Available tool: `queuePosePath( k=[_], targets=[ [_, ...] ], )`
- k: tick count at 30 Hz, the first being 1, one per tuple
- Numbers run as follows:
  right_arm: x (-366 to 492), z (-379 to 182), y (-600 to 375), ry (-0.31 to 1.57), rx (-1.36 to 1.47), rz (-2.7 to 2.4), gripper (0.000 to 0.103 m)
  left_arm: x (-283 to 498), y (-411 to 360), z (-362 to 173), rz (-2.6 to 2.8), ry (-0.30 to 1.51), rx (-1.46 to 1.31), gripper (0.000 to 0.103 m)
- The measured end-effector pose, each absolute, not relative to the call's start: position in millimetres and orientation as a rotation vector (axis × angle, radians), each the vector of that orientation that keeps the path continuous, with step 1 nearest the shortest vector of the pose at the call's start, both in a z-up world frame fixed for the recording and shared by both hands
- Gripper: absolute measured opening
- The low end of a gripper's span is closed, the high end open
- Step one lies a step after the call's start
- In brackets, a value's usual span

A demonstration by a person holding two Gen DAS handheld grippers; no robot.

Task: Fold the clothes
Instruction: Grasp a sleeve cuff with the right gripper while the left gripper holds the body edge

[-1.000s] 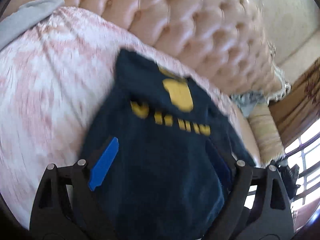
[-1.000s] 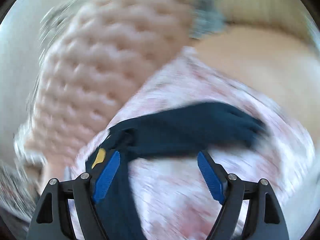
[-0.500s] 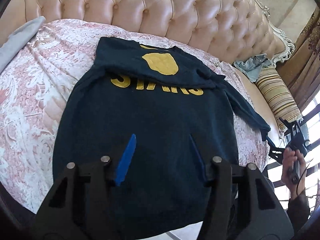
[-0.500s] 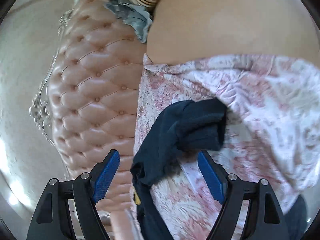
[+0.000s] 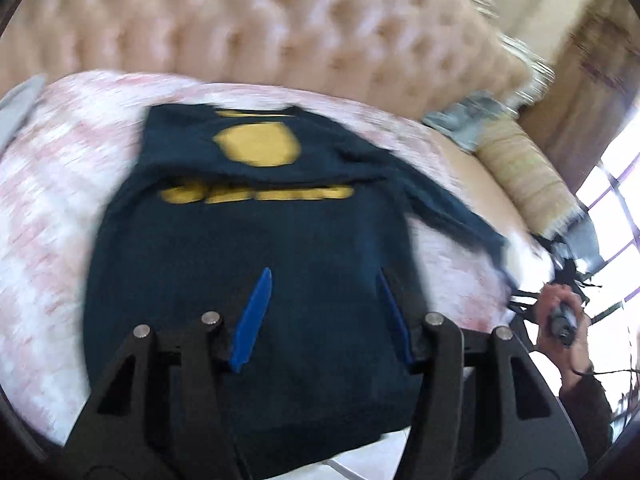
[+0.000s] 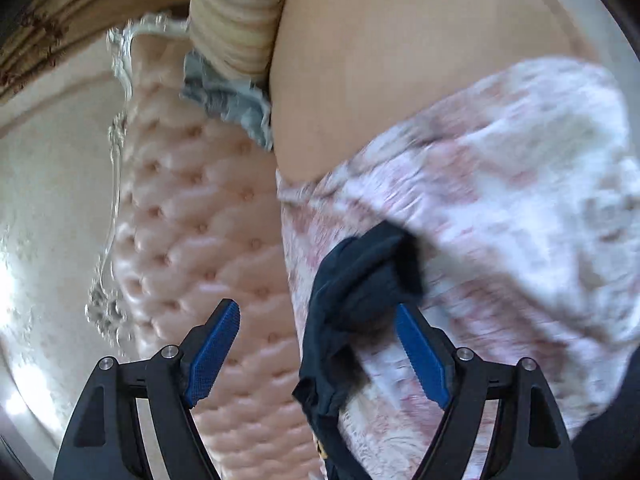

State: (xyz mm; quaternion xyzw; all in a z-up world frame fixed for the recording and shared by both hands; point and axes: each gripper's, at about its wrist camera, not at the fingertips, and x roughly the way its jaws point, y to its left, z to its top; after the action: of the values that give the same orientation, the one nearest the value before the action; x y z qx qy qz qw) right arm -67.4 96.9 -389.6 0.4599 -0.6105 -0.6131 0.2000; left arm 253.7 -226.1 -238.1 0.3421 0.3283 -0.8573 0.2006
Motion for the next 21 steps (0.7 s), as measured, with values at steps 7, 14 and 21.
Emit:
queuePosePath(
  k=[7, 14, 21],
  targets=[
    [-69, -394, 122, -1.653, 1.343, -1.699, 0.078, 107, -182, -258, -2.596, 1.814, 1.120, 0.073],
    [-107, -388, 135, -1.540, 1.331, -1.595, 0.080, -28, -138, -321, -2.335, 2.113, 1.232, 0.073],
    [-128, -391, 138, -1.454, 1.371, -1.602, 0.080, -90, -91, -326, -2.652, 1.322, 1.481, 0.062]
  ],
)
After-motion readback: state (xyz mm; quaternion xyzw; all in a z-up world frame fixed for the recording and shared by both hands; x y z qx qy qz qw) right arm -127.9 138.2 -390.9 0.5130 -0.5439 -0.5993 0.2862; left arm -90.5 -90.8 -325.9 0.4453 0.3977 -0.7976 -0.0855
